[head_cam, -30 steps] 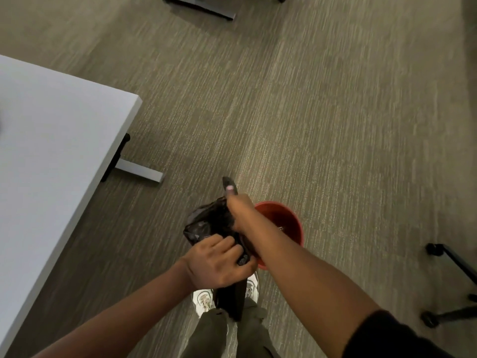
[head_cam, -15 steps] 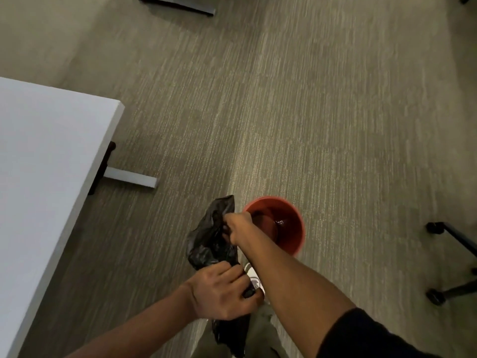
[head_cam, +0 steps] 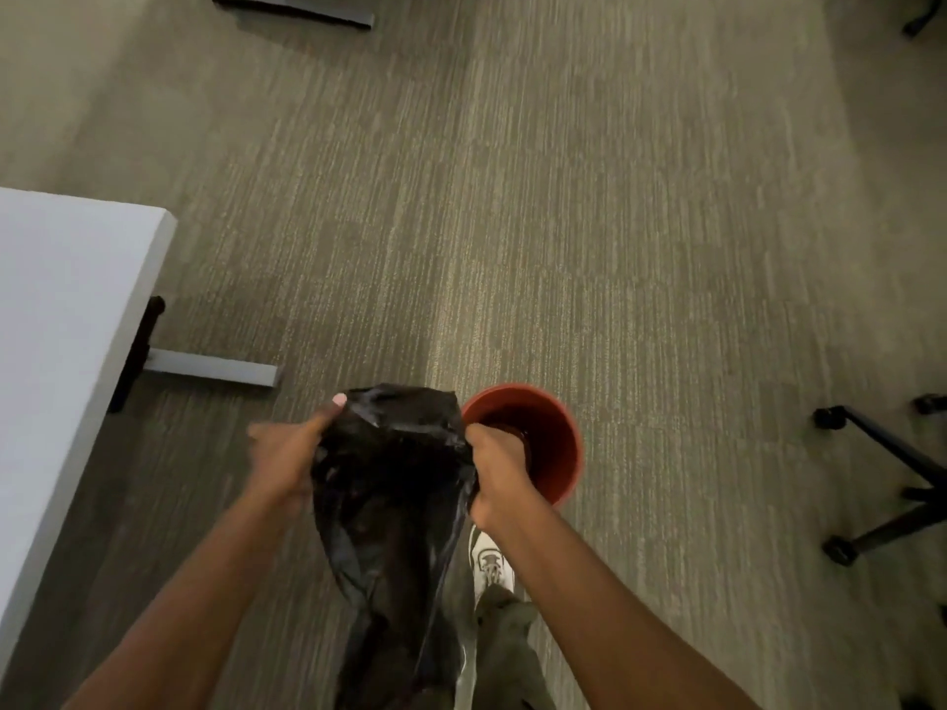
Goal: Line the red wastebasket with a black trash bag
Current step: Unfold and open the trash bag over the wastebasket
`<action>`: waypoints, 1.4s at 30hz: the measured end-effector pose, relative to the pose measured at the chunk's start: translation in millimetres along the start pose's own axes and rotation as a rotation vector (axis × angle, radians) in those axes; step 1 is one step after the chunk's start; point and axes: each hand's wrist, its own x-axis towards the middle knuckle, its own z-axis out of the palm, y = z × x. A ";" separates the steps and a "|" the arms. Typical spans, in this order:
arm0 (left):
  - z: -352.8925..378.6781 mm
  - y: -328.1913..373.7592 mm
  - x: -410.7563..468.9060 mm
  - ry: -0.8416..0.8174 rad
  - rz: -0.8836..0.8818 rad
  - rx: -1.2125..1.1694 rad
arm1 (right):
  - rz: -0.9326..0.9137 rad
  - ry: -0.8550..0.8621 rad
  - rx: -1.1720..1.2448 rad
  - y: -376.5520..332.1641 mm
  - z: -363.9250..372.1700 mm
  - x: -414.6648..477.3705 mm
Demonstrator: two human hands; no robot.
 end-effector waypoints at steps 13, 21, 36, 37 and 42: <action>122.7 -38.3 54.8 -0.262 0.405 0.211 | -0.380 -0.044 -0.539 -33.3 -135.5 36.6; 194.8 -30.6 92.6 -0.351 0.554 0.504 | -0.426 -0.169 -1.327 -44.1 -200.2 116.5; 316.4 -62.3 260.5 -0.307 0.652 0.746 | -0.476 0.021 -1.279 -41.9 -219.9 354.4; 324.5 -66.0 271.4 -0.301 0.660 0.740 | -0.477 0.029 -1.286 -42.2 -221.9 369.9; 357.1 -74.6 321.5 -0.259 0.680 0.712 | -0.525 0.108 -1.224 -42.6 -232.4 431.2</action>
